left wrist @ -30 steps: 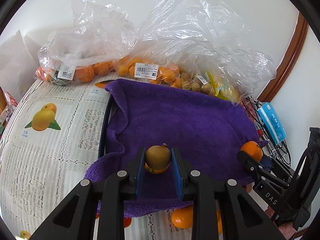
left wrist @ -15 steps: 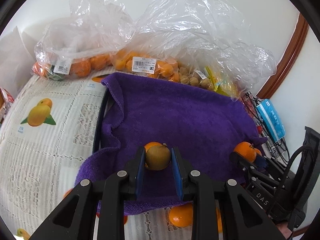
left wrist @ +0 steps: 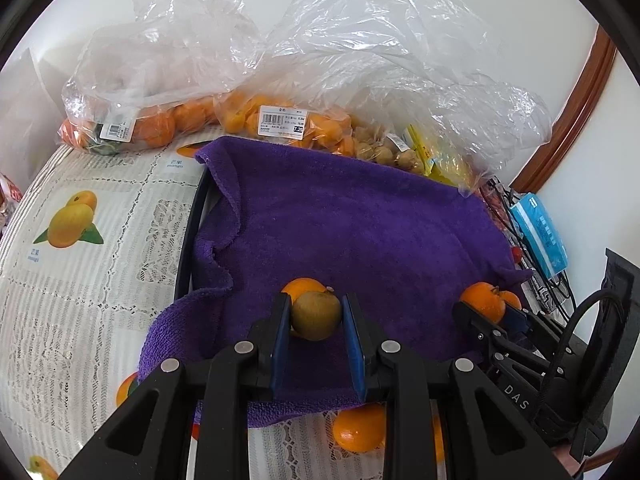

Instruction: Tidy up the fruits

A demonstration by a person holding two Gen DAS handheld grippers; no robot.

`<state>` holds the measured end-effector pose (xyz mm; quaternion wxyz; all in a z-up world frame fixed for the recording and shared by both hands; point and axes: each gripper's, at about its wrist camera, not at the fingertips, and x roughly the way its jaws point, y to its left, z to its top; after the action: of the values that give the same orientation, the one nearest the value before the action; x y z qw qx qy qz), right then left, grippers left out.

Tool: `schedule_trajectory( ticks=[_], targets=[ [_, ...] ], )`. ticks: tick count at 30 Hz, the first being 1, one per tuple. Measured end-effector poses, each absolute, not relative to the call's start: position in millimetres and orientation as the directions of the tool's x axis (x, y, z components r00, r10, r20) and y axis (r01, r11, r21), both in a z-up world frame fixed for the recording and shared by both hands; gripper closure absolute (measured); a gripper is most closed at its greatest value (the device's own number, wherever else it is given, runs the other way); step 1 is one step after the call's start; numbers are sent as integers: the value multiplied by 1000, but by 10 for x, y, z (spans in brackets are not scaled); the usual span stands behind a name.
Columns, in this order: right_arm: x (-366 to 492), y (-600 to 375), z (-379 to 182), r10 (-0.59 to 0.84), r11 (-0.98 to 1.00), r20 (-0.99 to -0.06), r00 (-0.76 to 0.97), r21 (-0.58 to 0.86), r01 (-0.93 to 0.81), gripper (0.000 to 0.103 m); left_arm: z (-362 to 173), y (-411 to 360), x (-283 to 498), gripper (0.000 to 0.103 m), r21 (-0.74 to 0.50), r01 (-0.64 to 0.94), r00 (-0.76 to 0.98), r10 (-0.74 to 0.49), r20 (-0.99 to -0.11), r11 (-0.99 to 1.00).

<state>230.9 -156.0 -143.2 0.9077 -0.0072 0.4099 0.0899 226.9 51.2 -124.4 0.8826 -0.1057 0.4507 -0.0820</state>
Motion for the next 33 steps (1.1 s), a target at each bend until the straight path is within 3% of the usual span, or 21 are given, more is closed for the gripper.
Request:
schedule_trajectory(
  ticks=[28,33],
  targets=[
    [2234,-1661,-1293,135,990,-693,708,65,-125,53,-1354,420,2272,78,-227,81,566,-232,-791,970],
    [2224,-1671,-1289,135,990,-691,710,68,-122,47,-1339,431,2261,66,-233,77,573,-235,-785,969]
  ],
)
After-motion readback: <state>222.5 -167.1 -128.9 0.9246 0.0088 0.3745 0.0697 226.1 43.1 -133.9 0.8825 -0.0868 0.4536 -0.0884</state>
